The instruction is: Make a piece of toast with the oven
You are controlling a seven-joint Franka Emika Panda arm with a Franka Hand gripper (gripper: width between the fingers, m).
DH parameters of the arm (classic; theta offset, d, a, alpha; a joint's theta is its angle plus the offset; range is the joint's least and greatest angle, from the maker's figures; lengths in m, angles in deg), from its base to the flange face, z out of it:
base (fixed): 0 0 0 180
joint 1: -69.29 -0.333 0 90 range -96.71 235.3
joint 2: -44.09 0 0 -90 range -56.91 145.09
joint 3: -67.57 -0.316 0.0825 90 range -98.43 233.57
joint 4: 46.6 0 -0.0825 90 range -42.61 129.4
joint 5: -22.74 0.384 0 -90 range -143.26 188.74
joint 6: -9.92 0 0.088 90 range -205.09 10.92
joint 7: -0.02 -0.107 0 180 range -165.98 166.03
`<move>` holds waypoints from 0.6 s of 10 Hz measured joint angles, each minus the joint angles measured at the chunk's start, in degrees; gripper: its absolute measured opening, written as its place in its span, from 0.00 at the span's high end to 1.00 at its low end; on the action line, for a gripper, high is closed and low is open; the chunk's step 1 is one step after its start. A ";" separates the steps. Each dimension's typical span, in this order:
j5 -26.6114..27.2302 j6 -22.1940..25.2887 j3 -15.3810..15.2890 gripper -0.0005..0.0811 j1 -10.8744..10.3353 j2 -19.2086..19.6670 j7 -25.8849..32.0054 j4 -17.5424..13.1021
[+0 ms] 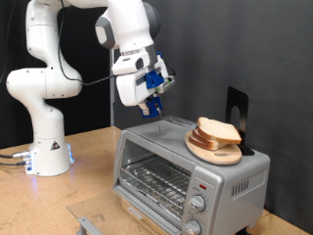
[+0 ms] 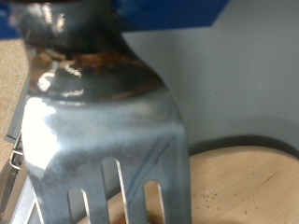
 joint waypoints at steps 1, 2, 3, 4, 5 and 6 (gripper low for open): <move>-0.03 -0.15 -0.09 0.44 0.00 0.45 -0.14 -0.32; -0.07 -0.27 -0.19 0.44 0.00 0.94 -0.29 -0.66; -0.18 -0.49 -0.38 0.44 0.01 1.36 -0.63 -0.97; -0.35 -0.75 -0.64 0.44 0.02 1.72 -1.10 -1.25; -0.69 -0.94 -0.89 0.44 0.03 2.26 -1.60 -1.64; -1.12 -1.08 -1.14 0.44 0.08 2.82 -2.13 -2.01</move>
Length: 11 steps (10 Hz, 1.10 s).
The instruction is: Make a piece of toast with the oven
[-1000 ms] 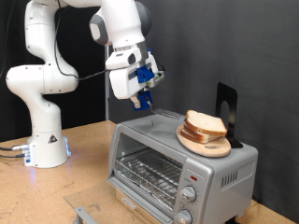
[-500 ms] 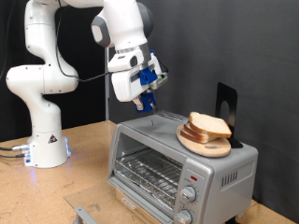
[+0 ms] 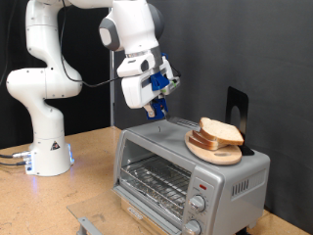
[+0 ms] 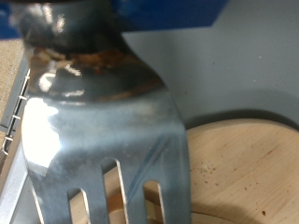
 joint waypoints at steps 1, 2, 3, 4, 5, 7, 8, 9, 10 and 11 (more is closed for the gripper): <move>-0.32 -0.23 -0.22 0.44 0.03 0.48 -0.34 -0.31; -0.69 -0.54 -0.38 0.44 0.04 1.10 -0.71 -0.65; -1.23 -0.88 -0.53 0.44 0.04 1.76 -1.20 -1.03; -1.79 -1.12 -0.75 0.44 0.04 2.49 -1.75 -1.56; -2.46 -1.39 -0.99 0.44 0.04 3.30 -2.47 -2.06; -3.94 -1.94 -1.54 0.44 0.05 5.08 -3.96 -3.34; -4.93 -2.48 -1.91 0.44 0.04 6.15 -5.21 -4.06; -5.96 -2.99 -2.25 0.44 0.04 7.28 -6.36 -4.87; -7.12 -3.39 -2.62 0.44 0.04 8.48 -7.50 -5.72; -8.18 -3.65 -3.01 0.44 0.04 9.73 -8.42 -6.63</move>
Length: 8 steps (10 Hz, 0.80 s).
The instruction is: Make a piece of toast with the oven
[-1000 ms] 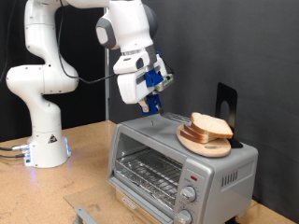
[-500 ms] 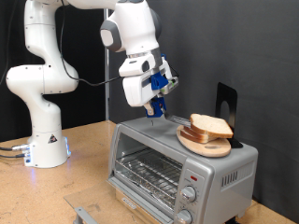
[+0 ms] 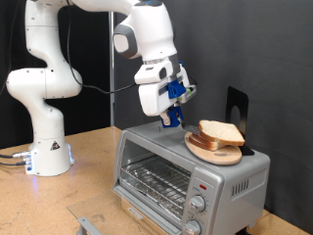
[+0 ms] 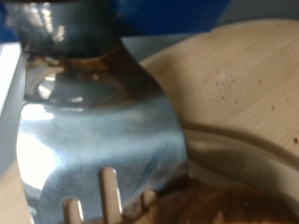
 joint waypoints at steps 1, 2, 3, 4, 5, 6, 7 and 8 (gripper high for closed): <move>-0.82 -0.21 -0.38 0.44 -0.02 1.17 -0.79 -0.83; -1.30 -0.32 -0.72 0.44 -0.04 2.17 -1.11 -1.60; -1.77 -0.45 -1.03 0.44 -0.06 2.96 -1.19 -2.21; -2.19 -0.53 -1.28 0.44 -0.08 3.66 -1.32 -2.76; -2.28 -0.83 -1.42 0.44 -0.08 3.97 -1.36 -3.00; -1.41 -1.70 -1.51 0.44 -0.09 4.13 -1.02 -3.04; 1.28 -2.77 -1.49 0.44 -0.08 4.12 0.96 -2.93; 4.97 -4.21 -1.38 0.44 -0.08 3.94 4.08 -2.55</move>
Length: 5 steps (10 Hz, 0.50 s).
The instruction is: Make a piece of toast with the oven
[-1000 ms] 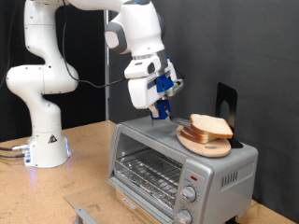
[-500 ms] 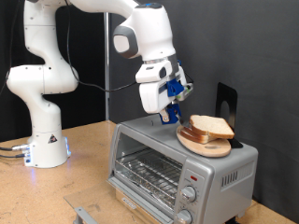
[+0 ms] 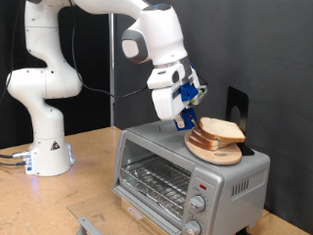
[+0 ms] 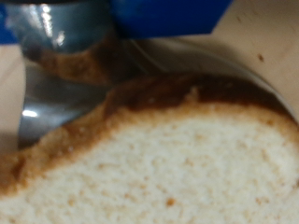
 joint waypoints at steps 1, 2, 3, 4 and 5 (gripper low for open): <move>3.11 -1.76 0.20 0.44 0.01 -0.51 3.14 0.75; 4.86 -3.24 0.38 0.44 0.02 -1.16 5.36 1.74; 6.06 -4.49 0.50 0.44 0.04 -1.91 6.97 2.74; 7.47 -5.47 0.67 0.44 0.06 -2.75 8.74 3.82; 9.58 -6.06 0.98 0.44 0.06 -3.81 11.03 4.90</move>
